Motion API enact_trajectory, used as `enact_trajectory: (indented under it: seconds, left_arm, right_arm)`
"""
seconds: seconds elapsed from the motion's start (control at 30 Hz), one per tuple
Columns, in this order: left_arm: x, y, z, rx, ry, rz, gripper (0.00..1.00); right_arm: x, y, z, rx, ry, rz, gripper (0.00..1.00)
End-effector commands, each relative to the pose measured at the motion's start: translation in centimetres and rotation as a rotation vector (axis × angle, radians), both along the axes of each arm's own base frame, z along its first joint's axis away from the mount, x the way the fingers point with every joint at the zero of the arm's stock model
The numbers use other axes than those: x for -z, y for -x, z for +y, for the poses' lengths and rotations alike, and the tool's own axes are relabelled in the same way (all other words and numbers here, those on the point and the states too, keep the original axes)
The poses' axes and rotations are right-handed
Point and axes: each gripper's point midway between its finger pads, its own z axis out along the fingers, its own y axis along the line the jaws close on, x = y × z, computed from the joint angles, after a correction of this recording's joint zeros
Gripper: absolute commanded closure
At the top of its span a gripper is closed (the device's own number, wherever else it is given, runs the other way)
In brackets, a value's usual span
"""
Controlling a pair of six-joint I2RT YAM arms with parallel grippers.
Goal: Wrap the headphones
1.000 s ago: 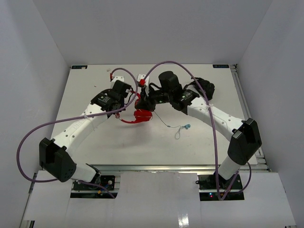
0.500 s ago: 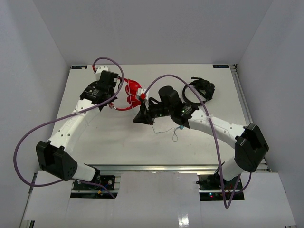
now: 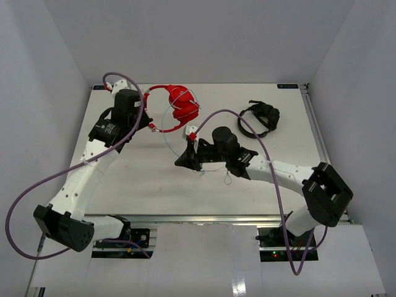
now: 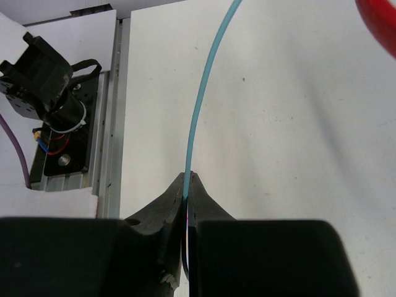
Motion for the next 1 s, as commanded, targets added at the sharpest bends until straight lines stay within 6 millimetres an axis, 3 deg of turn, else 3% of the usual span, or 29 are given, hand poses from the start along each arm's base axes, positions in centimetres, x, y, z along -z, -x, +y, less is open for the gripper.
enact_trajectory:
  seconds: [0.0, 0.33, 0.5, 0.6, 0.97]
  left_arm:
    - [-5.5, 0.7, -1.2, 0.022, 0.181, -0.169, 1.00]
    - [-9.2, 2.8, -2.7, 0.091, 0.347, -0.254, 1.00]
    - [-10.6, 4.9, -6.1, 0.281, 0.491, -0.253, 1.00]
    - [-10.5, 6.1, -7.2, 0.352, 0.527, -0.237, 1.00]
    - [-13.0, 10.0, -7.5, 0.516, 0.497, -0.325, 1.00]
  right_arm:
    - [-3.2, -0.3, 0.1, 0.039, -0.144, -0.075, 0.92]
    - [-0.9, 0.0, -0.6, 0.066, -0.167, -0.061, 0.92]
    - [-0.4, -0.6, -0.2, 0.085, -0.163, -0.057, 0.92]
    - [-0.1, -0.9, -0.3, 0.103, -0.159, -0.066, 0.92]
    - [1.2, -2.6, -1.8, 0.175, -0.144, -0.071, 0.92]
